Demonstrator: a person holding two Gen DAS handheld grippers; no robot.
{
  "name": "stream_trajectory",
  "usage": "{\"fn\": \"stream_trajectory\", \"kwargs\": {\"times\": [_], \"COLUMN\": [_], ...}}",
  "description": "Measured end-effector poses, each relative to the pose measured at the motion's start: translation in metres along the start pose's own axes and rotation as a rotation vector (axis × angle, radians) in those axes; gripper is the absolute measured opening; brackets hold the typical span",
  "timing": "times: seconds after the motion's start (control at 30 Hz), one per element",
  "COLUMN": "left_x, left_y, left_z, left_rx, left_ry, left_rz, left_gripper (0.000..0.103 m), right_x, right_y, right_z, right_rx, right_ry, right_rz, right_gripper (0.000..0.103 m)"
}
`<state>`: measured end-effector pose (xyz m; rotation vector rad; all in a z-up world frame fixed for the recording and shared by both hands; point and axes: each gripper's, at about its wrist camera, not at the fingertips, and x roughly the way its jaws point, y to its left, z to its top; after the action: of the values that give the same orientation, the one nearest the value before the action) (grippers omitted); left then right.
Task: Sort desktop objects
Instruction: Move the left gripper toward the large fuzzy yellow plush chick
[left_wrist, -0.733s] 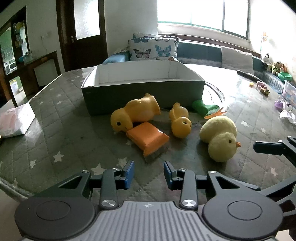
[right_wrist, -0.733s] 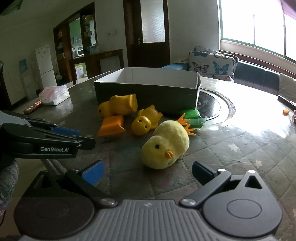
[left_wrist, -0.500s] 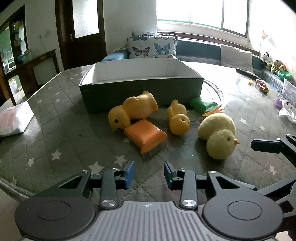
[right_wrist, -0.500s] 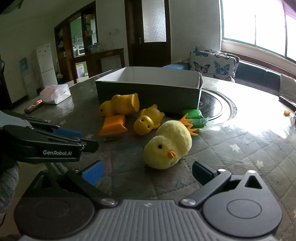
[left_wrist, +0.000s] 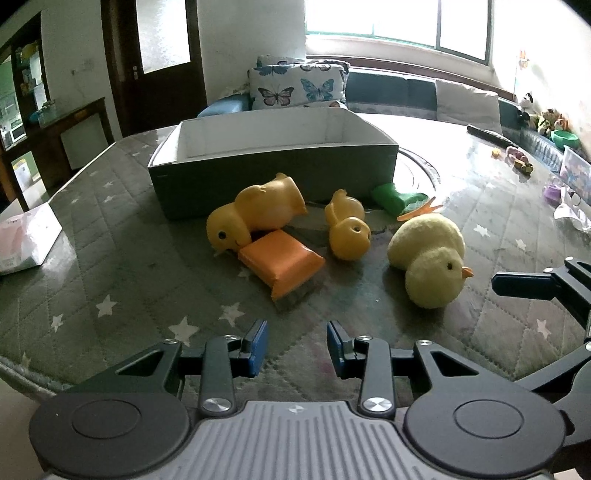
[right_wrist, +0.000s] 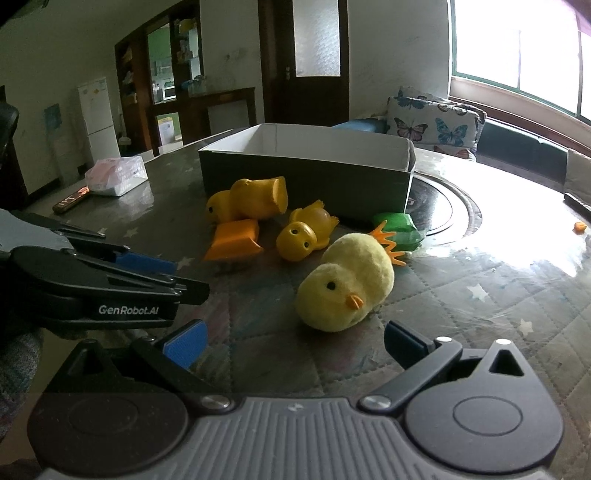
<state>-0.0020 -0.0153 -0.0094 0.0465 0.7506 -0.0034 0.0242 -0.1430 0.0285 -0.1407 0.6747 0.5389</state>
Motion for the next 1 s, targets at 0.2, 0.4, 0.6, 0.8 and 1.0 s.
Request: {"fn": "stream_trajectory", "kwargs": {"times": [0.2,0.4,0.6,0.8,1.0], "left_x": [-0.005,-0.018,-0.017,-0.019,-0.028], "left_y": [-0.005,-0.013,-0.013,-0.014,-0.022], "left_z": [-0.009,-0.030,-0.037,-0.041,-0.052], "left_rx": [0.007,0.011,0.010,0.013,0.021], "left_ry": [0.006,0.008,0.014,0.015,0.016], "left_rz": [-0.005,-0.009,-0.011,-0.009,-0.013], "left_gripper": [0.039,0.039,0.039,0.039,0.039], "right_x": [0.000,0.002,0.002,0.003,0.005], "right_y": [0.001,0.002,0.002,0.002,0.001], "right_z": [0.001,0.001,0.001,0.001,0.001], "right_rx": [-0.006,-0.011,-0.013,-0.014,-0.014], "right_ry": [0.007,0.014,0.017,0.020,0.026], "right_rz": [-0.003,-0.005,-0.007,-0.009,-0.009], "right_gripper": [0.103,0.103,0.103,0.103,0.103]}}
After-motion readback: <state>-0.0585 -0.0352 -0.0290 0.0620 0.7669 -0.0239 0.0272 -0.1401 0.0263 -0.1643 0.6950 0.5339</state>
